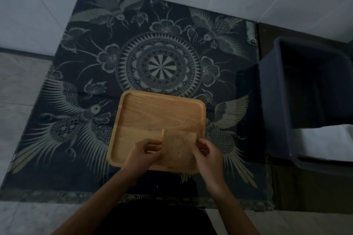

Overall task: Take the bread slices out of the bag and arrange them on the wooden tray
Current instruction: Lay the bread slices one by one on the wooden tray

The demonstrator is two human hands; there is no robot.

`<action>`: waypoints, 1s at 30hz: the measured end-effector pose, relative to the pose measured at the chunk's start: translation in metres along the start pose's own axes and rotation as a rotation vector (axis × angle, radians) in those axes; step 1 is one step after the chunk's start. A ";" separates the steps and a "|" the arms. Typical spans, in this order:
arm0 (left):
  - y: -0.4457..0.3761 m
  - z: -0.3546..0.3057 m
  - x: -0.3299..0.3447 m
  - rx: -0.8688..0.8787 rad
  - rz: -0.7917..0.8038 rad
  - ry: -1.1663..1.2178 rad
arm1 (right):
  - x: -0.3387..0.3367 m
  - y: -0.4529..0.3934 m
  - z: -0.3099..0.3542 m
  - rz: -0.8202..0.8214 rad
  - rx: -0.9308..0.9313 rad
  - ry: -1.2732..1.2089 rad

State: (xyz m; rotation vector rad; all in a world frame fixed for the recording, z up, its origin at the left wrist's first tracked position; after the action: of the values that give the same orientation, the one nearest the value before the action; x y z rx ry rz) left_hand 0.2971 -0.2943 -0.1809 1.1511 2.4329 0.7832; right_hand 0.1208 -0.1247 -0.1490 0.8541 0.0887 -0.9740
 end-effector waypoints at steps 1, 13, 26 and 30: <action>0.001 -0.001 -0.007 0.004 -0.006 0.004 | 0.007 0.001 0.005 0.016 -0.017 0.014; 0.003 0.012 -0.101 0.074 -0.162 -0.133 | 0.111 0.012 0.039 0.118 -0.121 0.237; -0.001 0.020 -0.133 0.152 -0.250 -0.400 | 0.146 0.016 0.026 0.138 -0.025 0.382; -0.003 0.022 -0.136 0.153 -0.242 -0.464 | 0.151 0.019 0.025 0.162 -0.026 0.370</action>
State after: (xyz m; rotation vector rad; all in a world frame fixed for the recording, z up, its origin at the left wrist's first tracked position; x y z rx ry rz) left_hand 0.3898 -0.3950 -0.1915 0.9369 2.2020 0.2266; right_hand 0.2160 -0.2403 -0.1845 0.9943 0.3425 -0.6538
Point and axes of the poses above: each hand's wrist, its own y-axis away from the middle knuckle, its own x-axis out of the palm, z = x × y, the point moved 9 cm from there along -y, towards the middle knuckle, and after that the axes turned 7 degrees about x, right-handed, at the moved point
